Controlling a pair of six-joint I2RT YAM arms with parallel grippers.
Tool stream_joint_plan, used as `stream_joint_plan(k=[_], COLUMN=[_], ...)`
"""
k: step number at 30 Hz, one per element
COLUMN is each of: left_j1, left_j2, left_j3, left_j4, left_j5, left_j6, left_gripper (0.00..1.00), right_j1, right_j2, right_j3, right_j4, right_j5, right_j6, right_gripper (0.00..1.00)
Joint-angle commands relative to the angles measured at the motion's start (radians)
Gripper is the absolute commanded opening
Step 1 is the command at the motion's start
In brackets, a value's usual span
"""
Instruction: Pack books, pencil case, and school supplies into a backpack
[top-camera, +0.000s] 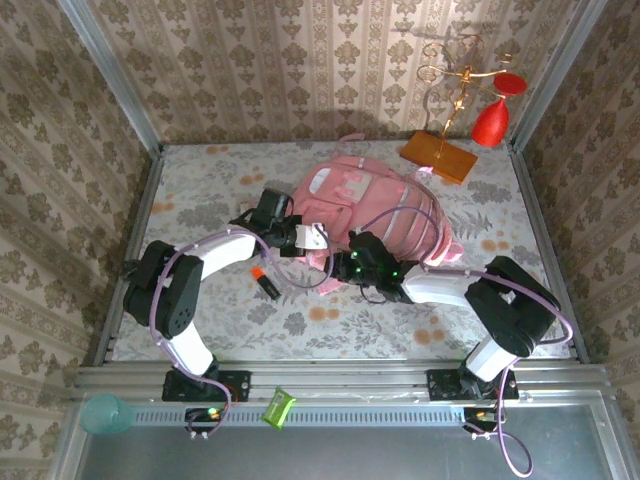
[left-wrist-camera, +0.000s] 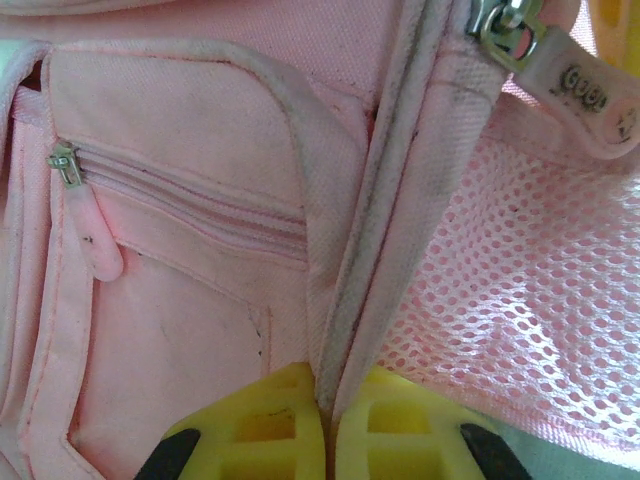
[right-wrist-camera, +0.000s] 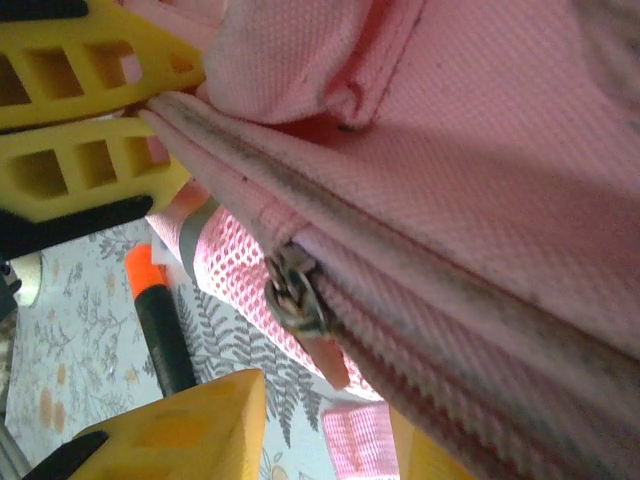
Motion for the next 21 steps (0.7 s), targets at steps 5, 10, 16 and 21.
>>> stream_joint_plan(k=[5,10,16,21], left_j1=[-0.009,-0.01,-0.012,-0.012], left_j2=[-0.01,-0.002,0.006,0.015], left_j3=[0.027,0.034,0.035,0.042], left_j4=[-0.068,-0.085,-0.091,-0.108], left_j5=[0.091,0.08,0.079,0.068], left_j6=[-0.029,-0.025,-0.023,-0.016], left_gripper=[0.0,0.0,0.0,0.0], right_j1=[0.003,0.015,0.037,0.044], right_j2=[0.021,-0.034,-0.079,-0.072], right_j3=[-0.022,-0.032,-0.017,0.003], right_j4=[0.158,0.11,0.029,0.01], right_j5=[0.155,0.26,0.363,0.382], right_j6=[0.007,0.009,0.002,-0.005], right_gripper=[0.34,0.32,0.34,0.34])
